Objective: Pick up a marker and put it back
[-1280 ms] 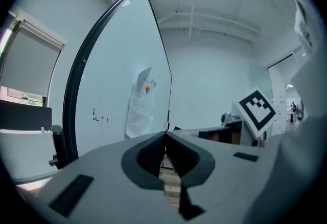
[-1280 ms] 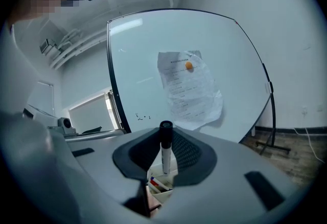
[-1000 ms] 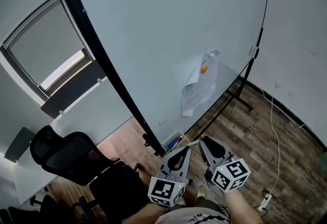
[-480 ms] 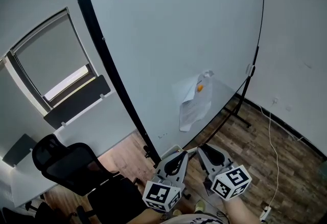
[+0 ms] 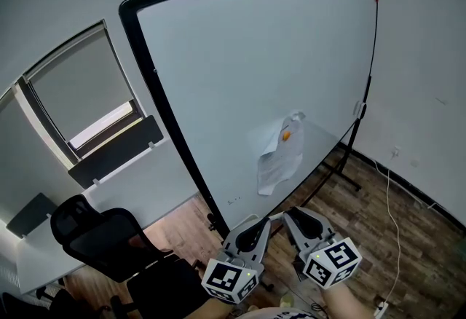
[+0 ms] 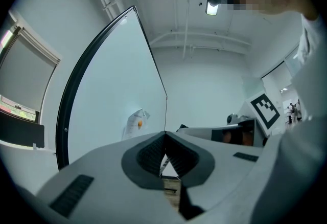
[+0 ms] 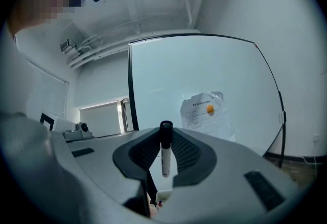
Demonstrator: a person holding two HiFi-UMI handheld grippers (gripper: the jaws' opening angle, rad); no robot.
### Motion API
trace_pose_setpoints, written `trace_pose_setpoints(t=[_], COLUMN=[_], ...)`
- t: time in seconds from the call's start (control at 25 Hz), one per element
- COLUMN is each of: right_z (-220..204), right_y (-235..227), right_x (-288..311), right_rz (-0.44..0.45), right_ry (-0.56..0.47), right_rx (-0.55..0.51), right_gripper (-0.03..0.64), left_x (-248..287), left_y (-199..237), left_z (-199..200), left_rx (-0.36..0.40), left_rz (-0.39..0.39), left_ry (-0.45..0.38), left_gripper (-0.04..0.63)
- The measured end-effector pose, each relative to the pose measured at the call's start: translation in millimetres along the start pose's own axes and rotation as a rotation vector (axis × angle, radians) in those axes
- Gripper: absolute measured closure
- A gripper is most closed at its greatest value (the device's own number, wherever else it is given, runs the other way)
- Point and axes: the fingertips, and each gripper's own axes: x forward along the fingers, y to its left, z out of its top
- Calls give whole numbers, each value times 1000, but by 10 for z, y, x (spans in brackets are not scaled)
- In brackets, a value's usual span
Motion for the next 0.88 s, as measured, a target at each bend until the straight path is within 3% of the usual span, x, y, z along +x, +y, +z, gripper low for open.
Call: trace_pose_setpoints(t=[0.32, 0.88], right_z=[-61, -115], right_y=[-20, 5], right_x=[9, 43], right_rz=[8, 26], right_ry=[17, 16], right_rx=[7, 16], right_gripper=[541, 541], left_x=[11, -11], left_y=[19, 71], left_z=[-59, -131], left_rx=[-31, -15], left_rz=[24, 52], left_ry=[9, 2], left_gripper=[584, 584])
